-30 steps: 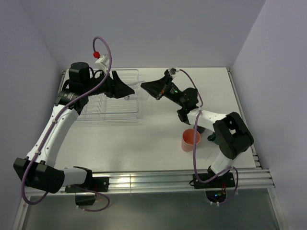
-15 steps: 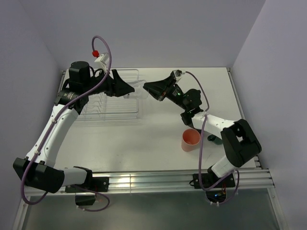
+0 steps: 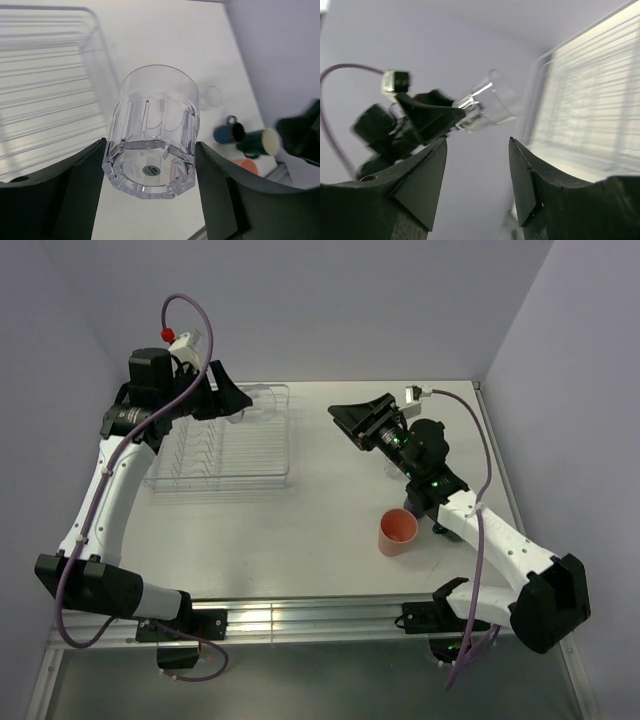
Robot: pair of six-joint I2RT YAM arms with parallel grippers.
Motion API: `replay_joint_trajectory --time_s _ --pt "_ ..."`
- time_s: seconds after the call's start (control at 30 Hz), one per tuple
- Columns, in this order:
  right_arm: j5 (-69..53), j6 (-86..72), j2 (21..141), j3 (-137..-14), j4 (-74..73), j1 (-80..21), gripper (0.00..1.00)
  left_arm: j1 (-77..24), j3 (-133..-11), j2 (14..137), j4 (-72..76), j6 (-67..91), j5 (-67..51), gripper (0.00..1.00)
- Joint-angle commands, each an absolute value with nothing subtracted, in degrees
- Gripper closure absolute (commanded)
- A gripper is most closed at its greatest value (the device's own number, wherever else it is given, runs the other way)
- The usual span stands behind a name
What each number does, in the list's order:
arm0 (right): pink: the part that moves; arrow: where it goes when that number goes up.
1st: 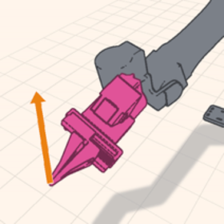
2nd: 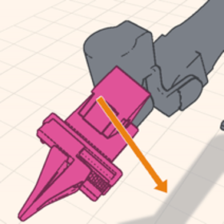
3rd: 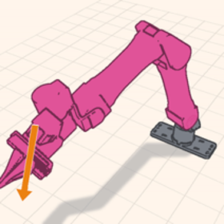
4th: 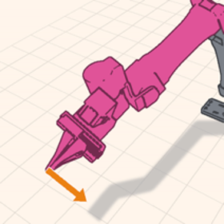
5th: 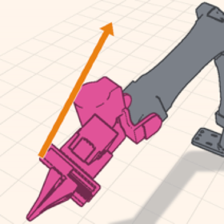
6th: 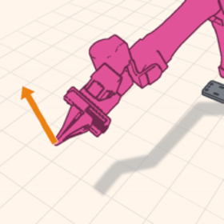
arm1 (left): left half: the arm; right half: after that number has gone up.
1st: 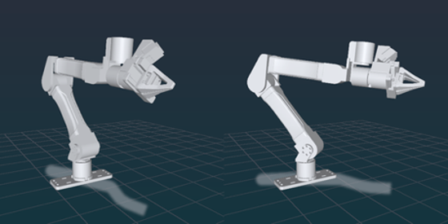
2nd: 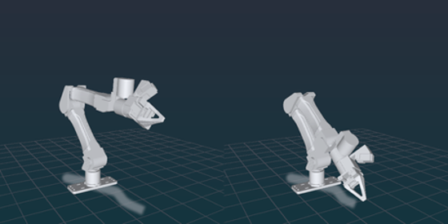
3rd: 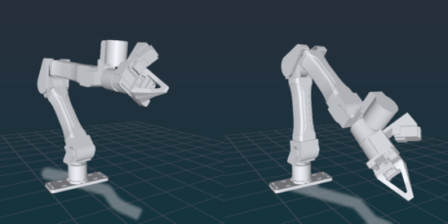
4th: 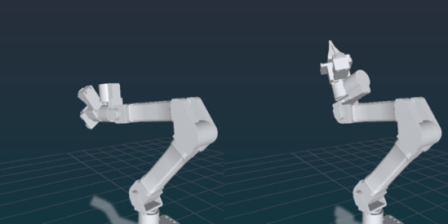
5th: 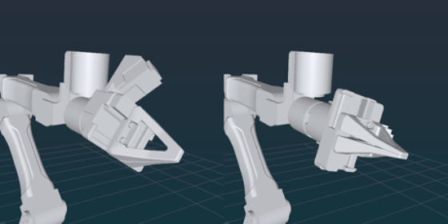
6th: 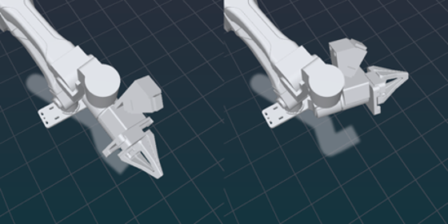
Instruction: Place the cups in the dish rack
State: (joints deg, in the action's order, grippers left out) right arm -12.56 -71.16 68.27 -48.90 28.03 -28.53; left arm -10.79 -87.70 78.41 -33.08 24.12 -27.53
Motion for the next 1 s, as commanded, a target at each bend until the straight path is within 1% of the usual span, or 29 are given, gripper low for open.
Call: replay_joint_trajectory --time_s 0.0,0.13,0.4,0.5,0.57,0.73,0.97 --pt "-0.4 -58.1 64.2 -54.9 8.4 -28.1 0.4 -9.5 -95.4 82.3 -40.0 21.9 -15.4 1.0" --pt "6.0 -49.6 62.5 -59.2 -0.3 -28.1 0.39 -9.4 -99.6 88.1 -43.1 21.0 -10.9 1.0" --pt "9.1 -42.2 60.9 -61.7 -9.3 -28.1 0.39 -9.5 -111.6 104.3 -50.8 19.6 -1.6 1.0" --pt "10.2 -39.6 60.0 -61.7 -11.2 -28.1 0.38 -9.8 -115.3 108.8 -53.2 18.7 -0.4 1.0" --pt "10.5 -39.0 59.9 -61.9 -12.1 -28.1 0.38 -10.4 -117.4 112.1 -55.4 18.4 3.5 1.0" --pt "10.2 -37.9 59.1 -61.1 -13.0 -28.1 0.38 -10.8 -124.4 118.7 -58.8 17.6 6.7 1.0" --pt "9.9 -37.3 58.3 -59.9 -13.7 -28.1 0.38 -10.8 -132.6 126.1 -64.1 16.3 12.1 1.0"
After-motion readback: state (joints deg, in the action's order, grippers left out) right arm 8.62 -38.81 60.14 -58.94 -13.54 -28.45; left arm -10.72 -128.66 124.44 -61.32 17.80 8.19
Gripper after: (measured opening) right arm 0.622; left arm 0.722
